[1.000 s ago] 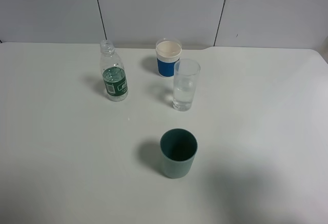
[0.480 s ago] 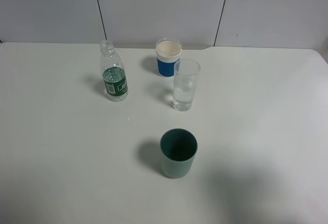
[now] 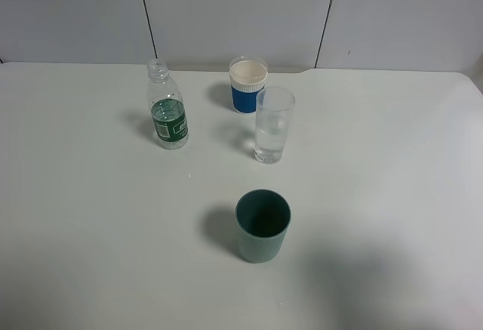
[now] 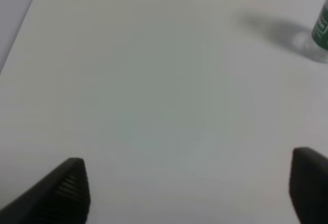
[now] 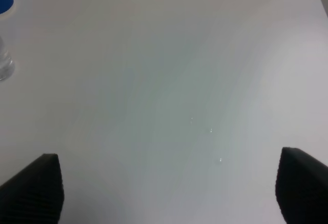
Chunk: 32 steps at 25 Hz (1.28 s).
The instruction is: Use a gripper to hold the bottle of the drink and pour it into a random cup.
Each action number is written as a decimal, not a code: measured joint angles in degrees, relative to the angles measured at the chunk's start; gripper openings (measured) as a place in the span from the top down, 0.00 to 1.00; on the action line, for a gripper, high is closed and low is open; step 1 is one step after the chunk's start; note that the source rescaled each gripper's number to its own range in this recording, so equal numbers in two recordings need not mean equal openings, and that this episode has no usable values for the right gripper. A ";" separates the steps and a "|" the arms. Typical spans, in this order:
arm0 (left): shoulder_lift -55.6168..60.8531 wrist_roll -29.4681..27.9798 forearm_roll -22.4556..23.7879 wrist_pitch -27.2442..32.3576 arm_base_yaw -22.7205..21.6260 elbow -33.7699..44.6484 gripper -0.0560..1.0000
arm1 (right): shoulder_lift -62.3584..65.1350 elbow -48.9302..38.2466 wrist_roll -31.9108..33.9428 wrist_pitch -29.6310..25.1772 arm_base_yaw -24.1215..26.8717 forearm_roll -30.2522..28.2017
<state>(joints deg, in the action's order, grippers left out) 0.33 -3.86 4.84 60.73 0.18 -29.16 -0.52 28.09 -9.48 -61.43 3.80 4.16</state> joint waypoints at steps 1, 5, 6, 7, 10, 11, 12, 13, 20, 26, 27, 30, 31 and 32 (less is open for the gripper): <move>0.00 0.00 0.00 0.00 0.00 0.00 0.38 | 0.00 0.00 0.00 0.00 0.00 0.00; 0.00 0.00 0.00 0.00 0.00 0.00 0.38 | 0.00 0.00 0.00 0.00 0.00 0.00; 0.00 0.00 0.00 0.00 0.00 0.00 0.38 | 0.00 0.00 0.00 0.00 0.00 0.00; 0.00 0.00 0.00 0.00 0.00 0.00 0.38 | 0.00 0.00 0.00 0.00 0.00 0.00; 0.00 0.06 0.00 0.00 0.00 0.00 0.38 | 0.00 0.00 0.00 0.00 0.00 0.00; 0.00 0.06 0.00 0.00 0.00 0.00 0.38 | 0.00 0.00 0.00 0.00 0.00 0.00; 0.00 0.06 0.00 0.00 0.00 0.00 0.38 | 0.00 0.00 0.00 0.00 0.00 0.00; 0.00 0.06 0.00 0.00 0.00 0.00 0.38 | 0.00 0.00 0.00 0.00 0.00 0.00; 0.00 0.06 0.00 0.00 0.00 0.00 0.38 | 0.00 0.00 0.00 0.00 0.00 0.00; 0.00 0.06 0.00 -0.01 0.00 0.00 0.38 | 0.00 0.00 0.00 0.00 0.00 0.00; 0.00 0.06 0.00 -0.01 0.00 0.00 0.38 | 0.00 0.00 0.00 0.00 0.00 0.00; 0.00 0.06 0.00 -0.01 0.00 0.00 0.38 | 0.00 0.00 0.00 0.00 0.00 0.00; 0.00 0.06 0.00 -0.01 0.00 0.00 0.38 | 0.00 0.00 0.00 0.00 0.00 0.00; 0.00 0.06 0.00 -0.01 0.00 0.00 0.38 | 0.00 0.00 0.00 0.00 0.00 0.00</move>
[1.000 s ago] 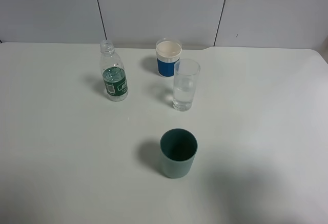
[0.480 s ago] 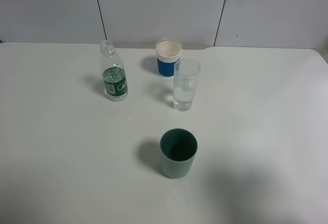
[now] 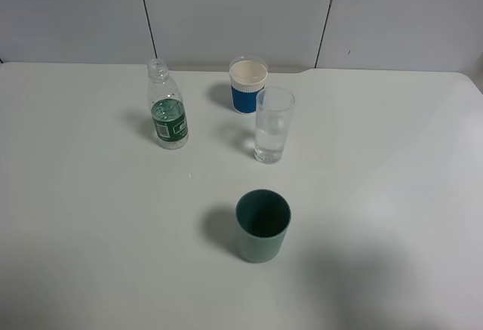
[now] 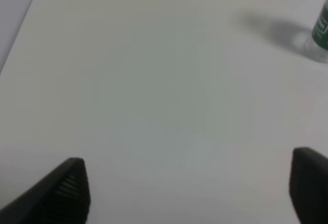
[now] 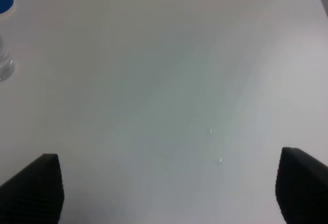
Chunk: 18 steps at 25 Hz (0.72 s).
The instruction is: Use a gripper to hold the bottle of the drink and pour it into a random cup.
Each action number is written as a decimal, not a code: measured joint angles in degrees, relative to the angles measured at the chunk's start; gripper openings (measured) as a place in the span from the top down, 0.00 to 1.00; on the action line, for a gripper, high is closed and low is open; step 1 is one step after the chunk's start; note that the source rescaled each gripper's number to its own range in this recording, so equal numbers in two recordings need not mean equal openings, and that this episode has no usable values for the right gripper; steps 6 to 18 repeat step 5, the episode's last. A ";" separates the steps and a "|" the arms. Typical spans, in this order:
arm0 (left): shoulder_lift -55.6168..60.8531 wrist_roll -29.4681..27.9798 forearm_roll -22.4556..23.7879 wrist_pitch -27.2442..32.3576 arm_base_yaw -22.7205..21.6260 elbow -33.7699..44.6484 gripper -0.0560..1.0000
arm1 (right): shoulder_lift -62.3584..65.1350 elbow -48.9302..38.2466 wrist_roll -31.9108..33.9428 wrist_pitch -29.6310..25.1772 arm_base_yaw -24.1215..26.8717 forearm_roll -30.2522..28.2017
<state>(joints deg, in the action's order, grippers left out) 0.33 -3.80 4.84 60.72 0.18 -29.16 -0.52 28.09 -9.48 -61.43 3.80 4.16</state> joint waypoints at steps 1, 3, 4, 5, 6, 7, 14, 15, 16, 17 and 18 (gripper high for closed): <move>0.00 0.00 0.00 0.00 0.00 0.00 0.38 | 0.00 0.00 0.00 0.00 0.00 0.00; 0.00 0.00 -0.06 0.00 0.00 0.00 0.38 | 0.00 0.00 0.00 0.00 0.00 0.00; 0.00 0.00 -0.06 0.00 0.00 0.00 0.38 | 0.00 0.00 0.00 0.00 0.00 0.00; 0.00 0.00 -0.06 0.00 0.00 0.00 0.38 | 0.00 0.00 0.00 0.00 0.00 0.00; 0.00 0.00 -0.06 0.00 0.00 0.00 0.38 | 0.00 0.00 0.00 0.00 0.00 0.00; 0.00 0.00 -0.06 0.00 0.00 0.00 0.38 | 0.00 0.00 0.00 0.00 0.00 0.00; 0.00 0.00 -0.06 0.00 0.00 0.00 0.38 | 0.00 0.00 0.00 0.00 0.00 0.00; 0.00 0.00 -0.06 0.00 0.00 0.00 0.38 | 0.00 0.00 0.00 0.00 0.00 0.00; 0.00 0.00 -0.06 0.00 0.00 0.00 0.38 | 0.00 0.00 0.00 0.00 0.00 0.00; 0.00 0.00 -0.06 0.00 0.00 0.00 0.38 | 0.00 0.00 0.00 0.00 0.00 0.00; 0.00 0.00 -0.06 0.00 0.00 0.00 0.38 | 0.00 0.00 0.00 0.00 0.00 0.00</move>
